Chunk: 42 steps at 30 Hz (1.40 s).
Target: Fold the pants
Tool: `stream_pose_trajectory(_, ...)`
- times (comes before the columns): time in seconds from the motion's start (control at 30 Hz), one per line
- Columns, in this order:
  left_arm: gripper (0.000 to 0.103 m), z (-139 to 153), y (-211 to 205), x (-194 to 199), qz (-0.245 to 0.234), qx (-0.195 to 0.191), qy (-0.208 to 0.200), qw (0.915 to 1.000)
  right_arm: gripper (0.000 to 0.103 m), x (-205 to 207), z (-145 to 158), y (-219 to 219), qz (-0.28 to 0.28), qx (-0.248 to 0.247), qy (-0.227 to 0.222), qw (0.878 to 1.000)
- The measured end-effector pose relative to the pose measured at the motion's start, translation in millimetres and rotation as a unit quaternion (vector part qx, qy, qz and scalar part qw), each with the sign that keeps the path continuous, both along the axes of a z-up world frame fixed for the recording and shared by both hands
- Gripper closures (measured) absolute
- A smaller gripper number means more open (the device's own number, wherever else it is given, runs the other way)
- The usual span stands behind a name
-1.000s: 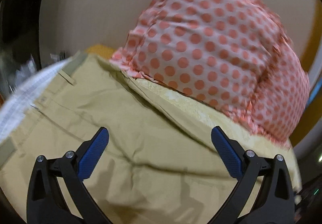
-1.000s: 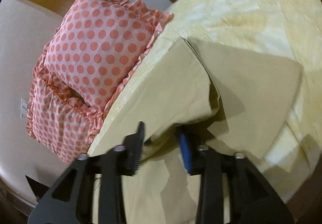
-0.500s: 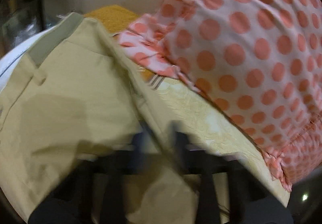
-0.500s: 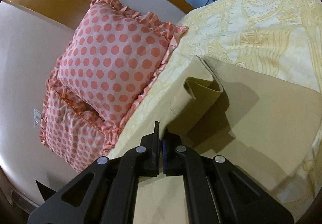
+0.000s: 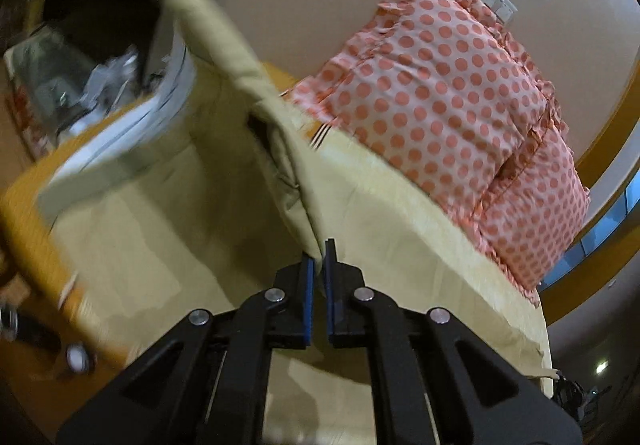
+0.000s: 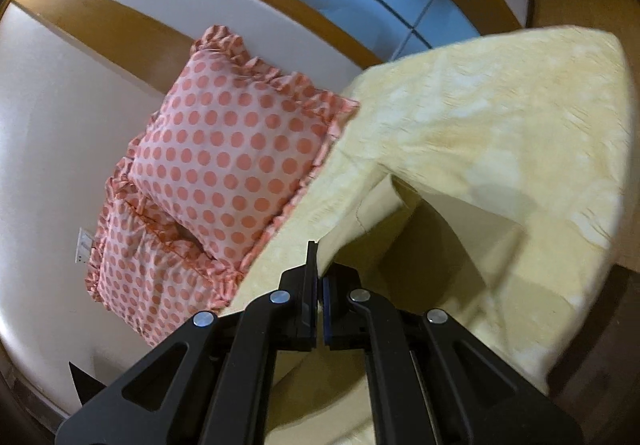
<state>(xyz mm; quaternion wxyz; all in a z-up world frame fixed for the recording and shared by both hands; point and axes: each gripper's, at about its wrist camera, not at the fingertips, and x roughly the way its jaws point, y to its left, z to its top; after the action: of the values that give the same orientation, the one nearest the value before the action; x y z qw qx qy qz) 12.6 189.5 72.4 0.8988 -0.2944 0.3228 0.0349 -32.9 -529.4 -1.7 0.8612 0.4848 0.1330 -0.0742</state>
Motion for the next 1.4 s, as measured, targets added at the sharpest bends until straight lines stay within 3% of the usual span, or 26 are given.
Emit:
stream_pose_trajectory(0.23, 0.095, -59, 5, -35, 0.023, -0.031, 0.044, 0.9983, 0.098, -21, -21, 6, -0.022, -0.028, 0.056, 0.998)
stream_pose_trajectory(0.3, 0.091, -64, 9, -45, 0.031, -0.045, 0.027, 0.9982, 0.073, -30, -19, 8, -0.040, -0.043, 0.067, 0.996)
stream_pose_trajectory(0.33, 0.087, -64, 9, -48, 0.031, -0.047, 0.019, 0.9983, 0.044, -38, -19, 8, -0.054, -0.048, 0.070, 0.995)
stream_pose_trajectory(0.37, 0.080, -64, 9, -50, 0.030, -0.046, 0.013, 0.9984, 0.038, -43, -18, 9, -0.070, -0.053, 0.069, 0.994)
stream_pose_trajectory(0.47, 0.061, -61, 2, -52, 0.019, -0.040, -0.007, 0.9990, 0.043, -47, -19, 11, -0.087, -0.077, 0.074, 0.990)
stream_pose_trajectory(0.6, 0.046, -57, -10, -53, 0.008, -0.017, -0.023, 0.9996, 0.049, -36, -30, 20, -0.084, -0.107, 0.083, 0.987)
stream_pose_trajectory(0.67, 0.041, -56, -15, -53, 0.006, -0.009, -0.028, 0.9995, 0.060, -30, -32, 30, -0.073, -0.129, 0.080, 0.986)
stream_pose_trajectory(0.73, 0.038, -55, -18, -54, 0.003, -0.002, -0.034, 0.9994, 0.069, -20, -37, 41, -0.037, -0.140, 0.071, 0.987)
stream_pose_trajectory(0.83, 0.034, -55, -21, -55, 0.001, 0.001, -0.041, 0.9992, 0.069, -12, -35, 60, -0.036, -0.195, 0.078, 0.977)
stream_pose_trajectory(0.9, 0.032, -54, -21, -56, -0.001, 0.003, -0.045, 0.9990, 0.075, -13, -37, 63, -0.045, -0.211, 0.073, 0.974)
stream_pose_trajectory(1.03, 0.021, -49, -13, -68, 0.025, 0.015, -0.063, 0.9976, 0.095, -18, -39, 59, -0.050, -0.234, 0.063, 0.969)
stream_pose_trajectory(1.17, 0.018, -47, 2, -80, 0.053, 0.014, -0.076, 0.9956, 0.094, 4, -36, 69, -0.035, -0.288, 0.092, 0.953)
stream_pose_trajectory(1.3, 0.017, -55, 18, -87, 0.072, 0.006, -0.067, 0.9951, 0.095, 20, -30, 62, -0.023, -0.246, 0.088, 0.965)
stream_pose_trajectory(1.4, 0.017, -61, 30, -90, 0.086, -0.008, -0.063, 0.9942, 0.097, 33, -3, 80, 0.004, -0.270, 0.050, 0.962)
